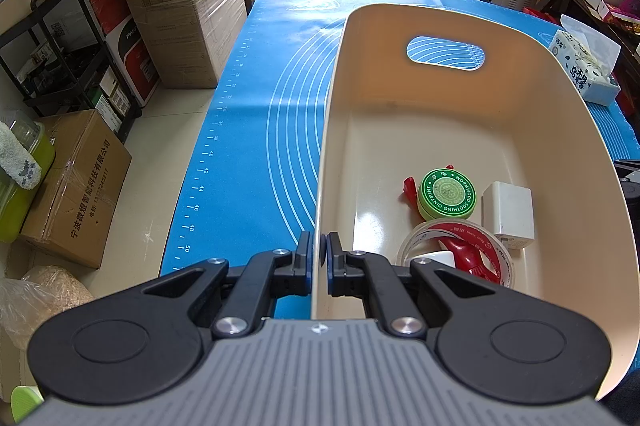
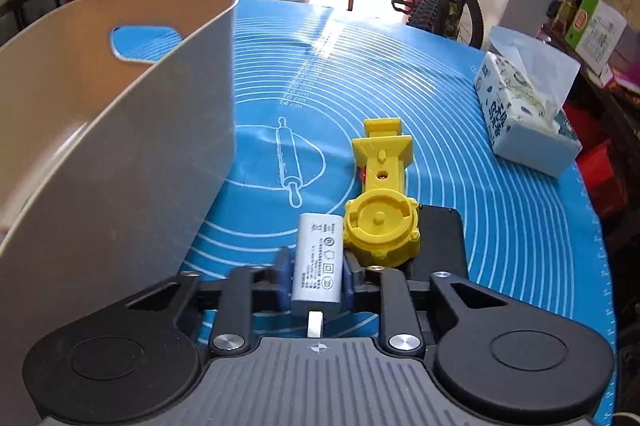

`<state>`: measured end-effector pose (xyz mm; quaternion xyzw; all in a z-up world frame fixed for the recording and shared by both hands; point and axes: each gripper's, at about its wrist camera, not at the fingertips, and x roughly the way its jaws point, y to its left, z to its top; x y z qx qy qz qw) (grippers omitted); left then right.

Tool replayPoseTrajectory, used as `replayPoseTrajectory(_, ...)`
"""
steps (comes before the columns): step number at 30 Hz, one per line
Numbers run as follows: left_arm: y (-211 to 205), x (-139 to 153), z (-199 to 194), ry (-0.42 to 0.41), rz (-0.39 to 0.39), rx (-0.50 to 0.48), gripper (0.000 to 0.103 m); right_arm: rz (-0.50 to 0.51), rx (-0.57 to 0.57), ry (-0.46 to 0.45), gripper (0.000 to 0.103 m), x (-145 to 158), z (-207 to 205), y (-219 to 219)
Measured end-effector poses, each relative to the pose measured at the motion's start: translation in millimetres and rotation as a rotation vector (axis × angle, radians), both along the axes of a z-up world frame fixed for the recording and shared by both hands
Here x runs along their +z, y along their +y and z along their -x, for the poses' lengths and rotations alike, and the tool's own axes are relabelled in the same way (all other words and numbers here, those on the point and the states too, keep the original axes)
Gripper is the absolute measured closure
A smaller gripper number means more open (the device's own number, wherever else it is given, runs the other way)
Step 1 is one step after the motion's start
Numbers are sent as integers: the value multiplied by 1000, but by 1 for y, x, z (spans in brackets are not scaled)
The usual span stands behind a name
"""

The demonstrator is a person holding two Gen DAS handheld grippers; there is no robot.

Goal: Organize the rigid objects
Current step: 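Move the right tool to the small white charger and close on it, then carry the small white charger with the right tool and release it into the basket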

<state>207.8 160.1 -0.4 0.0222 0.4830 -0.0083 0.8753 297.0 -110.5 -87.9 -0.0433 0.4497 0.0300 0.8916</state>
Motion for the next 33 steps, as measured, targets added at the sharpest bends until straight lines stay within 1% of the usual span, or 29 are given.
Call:
replayPoseTrajectory(2, 0, 0, 0, 0, 0, 0, 95, -26, 11, -15, 71, 0, 5, -3)
replayPoseTrajectory(8, 0, 0, 0, -1, 2, 0, 95, -16, 34, -17, 71, 2, 20, -4)
replayPoseTrajectory(16, 1, 0, -2, -1, 9, 1, 95, -45, 43, -48, 71, 22, 41, -9)
replayPoseTrajectory(22, 2, 1, -1, -1, 11, 1, 95, -65, 63, -93, 71, 52, 52, -7)
replayPoseTrajectory(25, 2, 1, -1, -1, 11, 1, 95, -45, 96, -146, 71, 71, 61, -2)
replayPoseTrajectory(33, 2, 1, -1, -1, 12, 1, 95, -46, 169, -263, 71, 124, 76, 20)
